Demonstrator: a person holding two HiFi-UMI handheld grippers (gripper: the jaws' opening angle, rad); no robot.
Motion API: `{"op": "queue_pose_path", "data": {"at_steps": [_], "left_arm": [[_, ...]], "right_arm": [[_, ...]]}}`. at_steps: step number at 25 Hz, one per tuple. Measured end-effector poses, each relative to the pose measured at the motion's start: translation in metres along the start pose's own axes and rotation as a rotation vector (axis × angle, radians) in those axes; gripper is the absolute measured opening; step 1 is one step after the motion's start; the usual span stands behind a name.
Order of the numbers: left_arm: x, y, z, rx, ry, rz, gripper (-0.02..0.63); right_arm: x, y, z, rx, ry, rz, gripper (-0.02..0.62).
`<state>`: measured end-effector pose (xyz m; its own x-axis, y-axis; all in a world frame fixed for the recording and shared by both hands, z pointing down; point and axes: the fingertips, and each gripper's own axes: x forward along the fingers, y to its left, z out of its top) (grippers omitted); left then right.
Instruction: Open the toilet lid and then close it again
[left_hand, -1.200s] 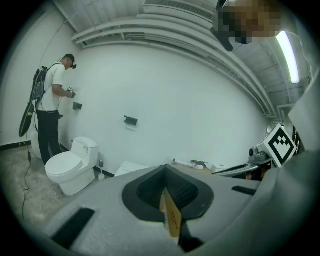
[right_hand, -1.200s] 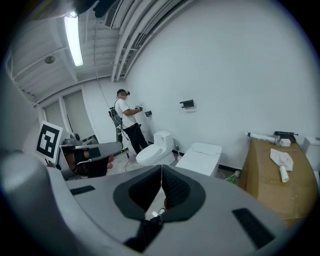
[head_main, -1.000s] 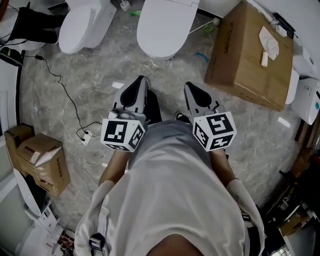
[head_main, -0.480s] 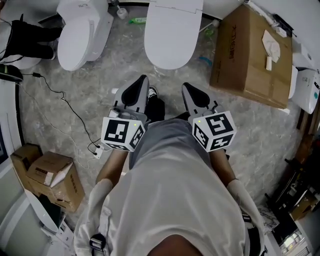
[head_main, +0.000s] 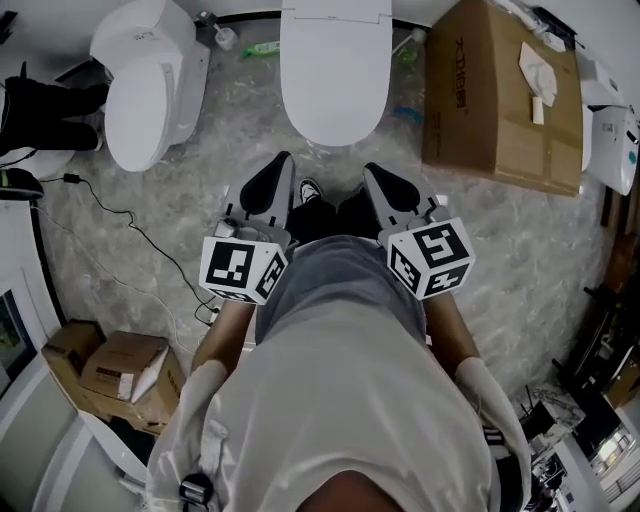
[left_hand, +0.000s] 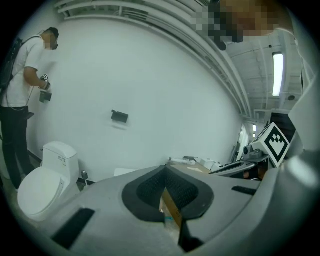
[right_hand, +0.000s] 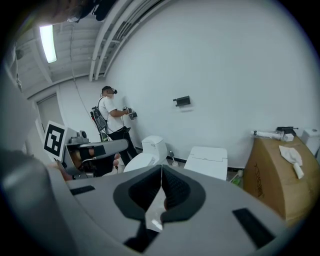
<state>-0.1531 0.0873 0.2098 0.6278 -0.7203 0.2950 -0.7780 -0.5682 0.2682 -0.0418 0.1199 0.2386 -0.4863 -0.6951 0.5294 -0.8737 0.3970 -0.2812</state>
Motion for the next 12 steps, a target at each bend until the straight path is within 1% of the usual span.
{"op": "queue_pose_path", "data": {"at_steps": [3, 7, 12], "left_arm": [[0.013, 0.002, 0.003, 0.004, 0.008, -0.009, 0.008], [0.031, -0.001, 0.001, 0.016, 0.016, -0.014, 0.008], [0.046, 0.003, -0.009, 0.024, 0.018, 0.006, 0.008]], "right_arm": [[0.005, -0.015, 0.008, 0.0, -0.017, -0.005, 0.011], [0.008, -0.049, 0.013, 0.034, -0.042, -0.03, 0.011], [0.013, -0.082, 0.002, 0.044, -0.007, -0.055, 0.011]]}}
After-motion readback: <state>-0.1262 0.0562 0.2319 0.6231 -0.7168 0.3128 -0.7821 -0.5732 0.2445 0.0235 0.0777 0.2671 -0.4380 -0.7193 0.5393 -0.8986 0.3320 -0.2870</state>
